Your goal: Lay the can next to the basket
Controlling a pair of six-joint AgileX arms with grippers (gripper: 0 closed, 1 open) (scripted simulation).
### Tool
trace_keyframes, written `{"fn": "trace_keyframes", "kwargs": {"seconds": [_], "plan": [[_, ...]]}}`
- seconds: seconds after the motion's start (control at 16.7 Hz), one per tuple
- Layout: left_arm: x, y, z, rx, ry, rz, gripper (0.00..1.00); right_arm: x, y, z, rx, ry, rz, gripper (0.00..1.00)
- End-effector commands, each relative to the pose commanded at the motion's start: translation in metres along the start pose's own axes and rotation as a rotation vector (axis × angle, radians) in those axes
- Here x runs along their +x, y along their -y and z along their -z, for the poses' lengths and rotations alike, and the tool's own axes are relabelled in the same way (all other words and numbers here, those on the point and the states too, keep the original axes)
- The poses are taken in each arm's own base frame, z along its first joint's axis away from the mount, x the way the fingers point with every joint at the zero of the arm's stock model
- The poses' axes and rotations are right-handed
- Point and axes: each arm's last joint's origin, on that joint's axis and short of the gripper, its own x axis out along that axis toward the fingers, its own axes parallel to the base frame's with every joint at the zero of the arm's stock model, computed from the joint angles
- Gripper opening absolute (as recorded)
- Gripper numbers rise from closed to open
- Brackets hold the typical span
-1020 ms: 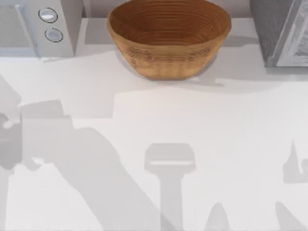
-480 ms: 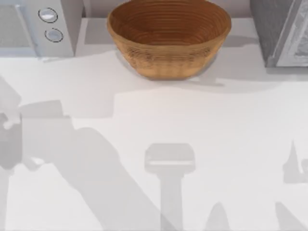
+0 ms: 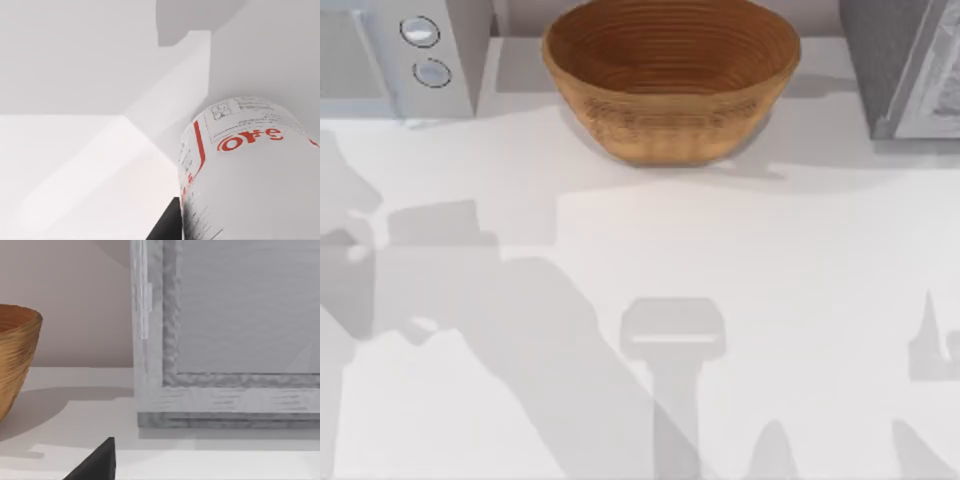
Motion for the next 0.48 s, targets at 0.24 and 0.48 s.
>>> {"fn": "trace_keyframes", "kwargs": {"seconds": [0.24, 0.48], "plan": [[-0.001, 0.028, -0.045, -0.124, -0.007, 0.005, 0.00, 0.000, 0.000, 0.000, 0.000, 0.000, 0.000, 1.00], [0.000, 0.079, -0.098, -0.324, -0.029, 0.016, 0.00, 0.000, 0.000, 0.000, 0.000, 0.000, 0.000, 1.00]]}}
